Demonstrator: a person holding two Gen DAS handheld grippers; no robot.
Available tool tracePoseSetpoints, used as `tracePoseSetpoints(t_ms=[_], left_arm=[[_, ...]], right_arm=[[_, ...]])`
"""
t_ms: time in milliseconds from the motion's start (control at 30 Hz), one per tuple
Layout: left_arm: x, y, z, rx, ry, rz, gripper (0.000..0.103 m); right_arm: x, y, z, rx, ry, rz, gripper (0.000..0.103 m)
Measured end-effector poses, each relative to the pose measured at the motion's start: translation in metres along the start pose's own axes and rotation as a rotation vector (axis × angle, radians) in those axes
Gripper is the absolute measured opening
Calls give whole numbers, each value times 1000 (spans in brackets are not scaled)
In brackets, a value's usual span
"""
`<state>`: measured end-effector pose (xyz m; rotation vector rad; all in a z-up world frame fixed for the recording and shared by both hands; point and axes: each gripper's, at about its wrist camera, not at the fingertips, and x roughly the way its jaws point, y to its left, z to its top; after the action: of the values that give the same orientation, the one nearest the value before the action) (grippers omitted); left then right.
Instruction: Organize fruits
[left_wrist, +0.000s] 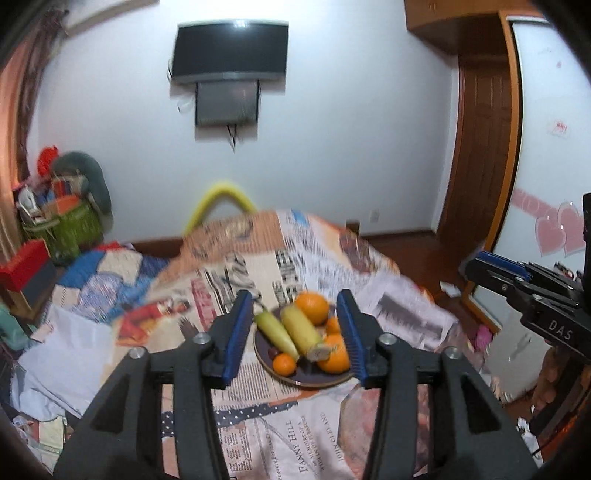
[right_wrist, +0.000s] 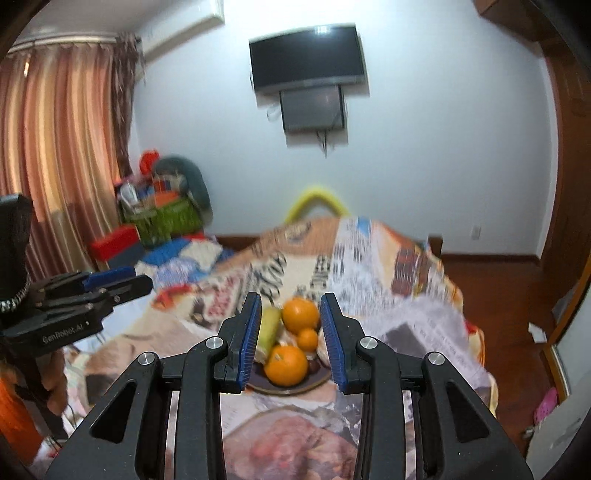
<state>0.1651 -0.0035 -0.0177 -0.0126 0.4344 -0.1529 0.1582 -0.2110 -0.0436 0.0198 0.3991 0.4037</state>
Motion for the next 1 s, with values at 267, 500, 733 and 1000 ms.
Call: tracePoseSetpoints(t_ms=[267, 500, 733, 1000], left_arm=[[-63, -5, 11, -23, -155, 38, 69], [-89, -7, 7, -34, -219, 62, 92], [-95, -9, -2, -39, -226, 69, 102], [-96, -8, -10, -48, -215, 75, 103]], right_arm=[[-53, 22, 15, -17, -146, -3, 33], [-60, 36, 12, -39, -207, -36, 63], [-61, 45, 6, -54, -236, -90, 84], [-74, 51, 0, -65, -276, -132, 103]])
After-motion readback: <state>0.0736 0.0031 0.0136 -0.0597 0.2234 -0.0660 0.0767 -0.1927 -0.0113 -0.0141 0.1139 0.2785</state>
